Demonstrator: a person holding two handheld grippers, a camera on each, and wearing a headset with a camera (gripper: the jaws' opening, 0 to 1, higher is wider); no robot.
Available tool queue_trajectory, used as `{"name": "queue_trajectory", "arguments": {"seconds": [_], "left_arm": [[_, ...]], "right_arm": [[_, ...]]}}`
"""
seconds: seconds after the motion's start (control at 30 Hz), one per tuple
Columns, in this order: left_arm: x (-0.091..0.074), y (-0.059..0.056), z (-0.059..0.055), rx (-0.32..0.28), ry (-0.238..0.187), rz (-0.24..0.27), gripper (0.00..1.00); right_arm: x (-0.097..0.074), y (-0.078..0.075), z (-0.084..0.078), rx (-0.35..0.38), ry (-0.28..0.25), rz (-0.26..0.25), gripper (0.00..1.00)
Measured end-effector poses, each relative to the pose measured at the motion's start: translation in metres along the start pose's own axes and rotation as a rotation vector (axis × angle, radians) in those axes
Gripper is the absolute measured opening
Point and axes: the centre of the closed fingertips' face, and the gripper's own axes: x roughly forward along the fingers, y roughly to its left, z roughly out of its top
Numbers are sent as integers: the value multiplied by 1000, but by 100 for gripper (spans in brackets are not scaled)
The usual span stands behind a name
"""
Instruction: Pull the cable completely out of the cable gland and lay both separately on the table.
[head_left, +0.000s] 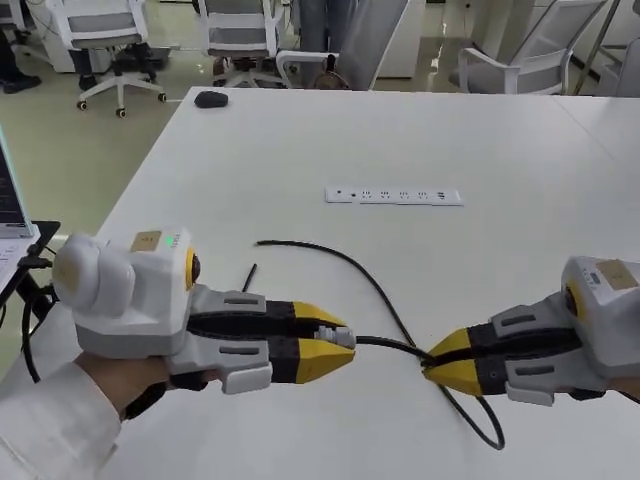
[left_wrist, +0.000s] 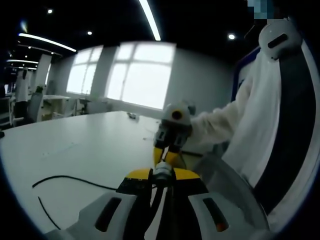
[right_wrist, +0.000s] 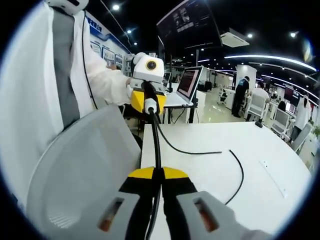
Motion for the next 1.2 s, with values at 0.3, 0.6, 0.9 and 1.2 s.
{"name": "queue_trajectory", "arguments": {"seconds": [0.3, 0.6, 0.9, 1.2], "left_arm": [[-1, 2, 6, 8, -11, 11, 16], [4, 0, 4, 18, -4, 2, 16], [6, 1, 5, 19, -8, 6, 16], [7, 3, 7, 22, -7, 8, 16]], "right_arm": [[3, 3, 39, 36, -51, 17, 15], [18, 7, 74, 37, -107, 57, 17], [21, 7, 70, 51, -108, 65, 8], [22, 8, 71, 42, -124, 68, 4]]}}
